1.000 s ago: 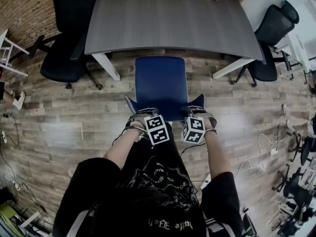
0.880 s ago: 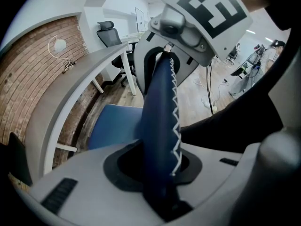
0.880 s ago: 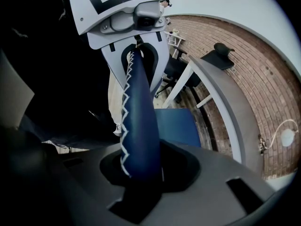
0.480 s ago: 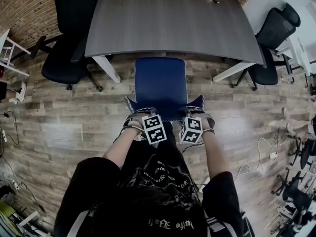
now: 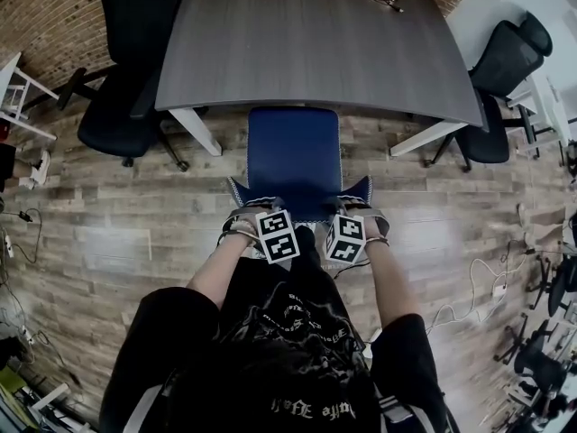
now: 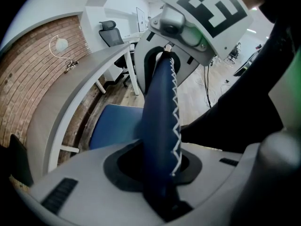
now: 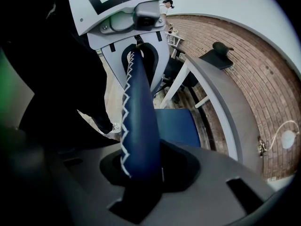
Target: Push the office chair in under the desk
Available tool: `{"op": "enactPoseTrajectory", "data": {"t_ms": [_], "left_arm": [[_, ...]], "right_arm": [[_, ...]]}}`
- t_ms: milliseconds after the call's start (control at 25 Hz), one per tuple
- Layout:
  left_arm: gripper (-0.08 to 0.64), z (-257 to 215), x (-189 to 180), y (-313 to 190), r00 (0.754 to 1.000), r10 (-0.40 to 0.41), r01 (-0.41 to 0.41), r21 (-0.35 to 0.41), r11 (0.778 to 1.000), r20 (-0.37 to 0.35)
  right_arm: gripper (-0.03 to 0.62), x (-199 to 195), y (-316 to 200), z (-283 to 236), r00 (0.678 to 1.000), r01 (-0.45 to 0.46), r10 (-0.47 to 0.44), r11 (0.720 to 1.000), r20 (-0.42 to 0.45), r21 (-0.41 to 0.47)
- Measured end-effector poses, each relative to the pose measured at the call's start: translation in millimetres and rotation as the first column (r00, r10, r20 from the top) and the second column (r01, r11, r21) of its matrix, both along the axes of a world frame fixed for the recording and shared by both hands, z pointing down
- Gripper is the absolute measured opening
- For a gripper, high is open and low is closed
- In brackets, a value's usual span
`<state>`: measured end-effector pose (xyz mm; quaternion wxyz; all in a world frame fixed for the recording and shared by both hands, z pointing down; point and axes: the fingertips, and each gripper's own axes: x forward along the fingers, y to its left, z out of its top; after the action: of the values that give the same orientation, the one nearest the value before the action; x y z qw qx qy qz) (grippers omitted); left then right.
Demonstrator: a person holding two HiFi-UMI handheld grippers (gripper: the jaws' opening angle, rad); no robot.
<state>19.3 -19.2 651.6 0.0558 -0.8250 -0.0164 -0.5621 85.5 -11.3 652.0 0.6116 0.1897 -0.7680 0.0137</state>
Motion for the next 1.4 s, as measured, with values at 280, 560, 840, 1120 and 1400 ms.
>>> {"op": "enactPoseTrajectory", "data": {"t_ms": [280, 560, 840, 1120, 1400], "left_arm": [[0.100, 1, 1, -10, 1.000, -0.003, 0.003, -0.012, 1.000, 0.003], [0.100, 0, 6, -20, 1.000, -0.007, 0.007, -0.014, 1.000, 0.010], [0.100, 1, 8, -28, 1.000, -0.014, 0.015, -0.012, 1.000, 0.011], [0.101, 0, 13, -31, 1.000, -0.018, 0.018, -0.016, 1.000, 0.009], [0.103, 2, 19, -40, 1.000, -0.022, 0.022, -0.005, 1.000, 0.006]], "right_arm": [[0.104, 1, -11, 1, 1.000, 0.005, -0.005, 1.000, 0.000, -0.013], [0.104, 7, -20, -1, 1.000, 0.009, -0.009, 1.000, 0.003, -0.016], [0.104, 9, -28, 0, 1.000, 0.016, -0.016, 1.000, 0.001, -0.013], [0.104, 13, -31, 0, 1.000, 0.022, -0.022, 1.000, 0.002, -0.015], [0.104, 19, -40, 2, 1.000, 0.024, -0.024, 1.000, 0.005, -0.012]]}}
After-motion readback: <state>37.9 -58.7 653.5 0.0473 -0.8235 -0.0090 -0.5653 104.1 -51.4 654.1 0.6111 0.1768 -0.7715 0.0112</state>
